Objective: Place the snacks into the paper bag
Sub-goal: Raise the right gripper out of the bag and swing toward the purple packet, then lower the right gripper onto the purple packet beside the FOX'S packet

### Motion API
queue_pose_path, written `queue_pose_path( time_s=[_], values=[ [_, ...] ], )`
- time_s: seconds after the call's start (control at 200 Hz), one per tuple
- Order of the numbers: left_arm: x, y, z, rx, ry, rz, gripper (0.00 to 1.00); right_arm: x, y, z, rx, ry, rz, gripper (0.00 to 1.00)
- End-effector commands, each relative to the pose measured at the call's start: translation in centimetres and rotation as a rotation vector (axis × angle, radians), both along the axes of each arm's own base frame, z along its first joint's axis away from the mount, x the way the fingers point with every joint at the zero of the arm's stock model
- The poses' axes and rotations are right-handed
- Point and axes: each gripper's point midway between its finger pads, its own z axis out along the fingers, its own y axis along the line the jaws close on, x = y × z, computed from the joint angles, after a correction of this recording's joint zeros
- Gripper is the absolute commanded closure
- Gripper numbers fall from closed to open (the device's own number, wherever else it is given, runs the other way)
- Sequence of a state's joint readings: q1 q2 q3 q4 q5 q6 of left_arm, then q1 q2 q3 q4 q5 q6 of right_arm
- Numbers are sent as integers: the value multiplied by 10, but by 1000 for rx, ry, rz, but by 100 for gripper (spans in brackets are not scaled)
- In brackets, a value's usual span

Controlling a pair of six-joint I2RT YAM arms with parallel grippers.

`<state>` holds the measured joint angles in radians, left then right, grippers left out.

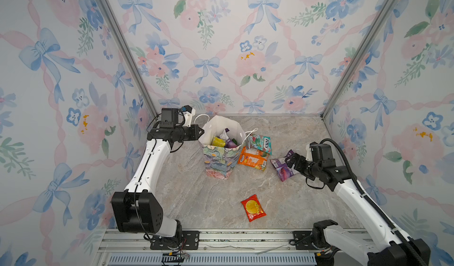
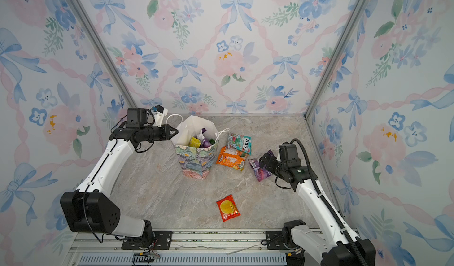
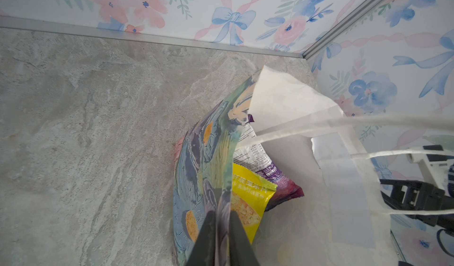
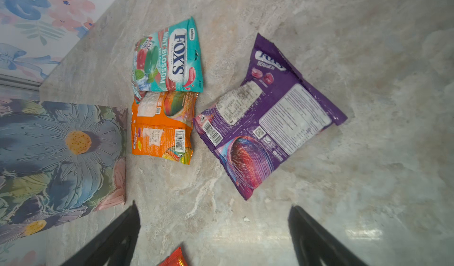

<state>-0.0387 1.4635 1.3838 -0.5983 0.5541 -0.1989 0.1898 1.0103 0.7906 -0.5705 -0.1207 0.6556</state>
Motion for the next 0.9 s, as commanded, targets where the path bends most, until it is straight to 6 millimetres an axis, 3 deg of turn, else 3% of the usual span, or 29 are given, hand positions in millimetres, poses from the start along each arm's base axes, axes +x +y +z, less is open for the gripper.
queue_pose_path(
  time_s=[0.0, 0.09, 0.31, 0.605, 0.895],
  values=[
    [4, -4, -2, 11, 5, -4, 95, -6, -6, -16, 51, 29, -57, 3],
    [4, -4, -2, 12, 6, -2, 100, -8, -12, -27, 72, 40, -88, 3],
    [3, -7, -4, 12, 9, -7, 100, -6, -26, -52, 168, 55, -164, 0],
    [3, -7, -5, 15, 13, -9, 100, 4, -31, -82, 240, 74, -223, 17],
    [3, -7, -6, 14, 15, -8, 100, 13, -31, -107, 291, 82, -277, 24]
  ],
)
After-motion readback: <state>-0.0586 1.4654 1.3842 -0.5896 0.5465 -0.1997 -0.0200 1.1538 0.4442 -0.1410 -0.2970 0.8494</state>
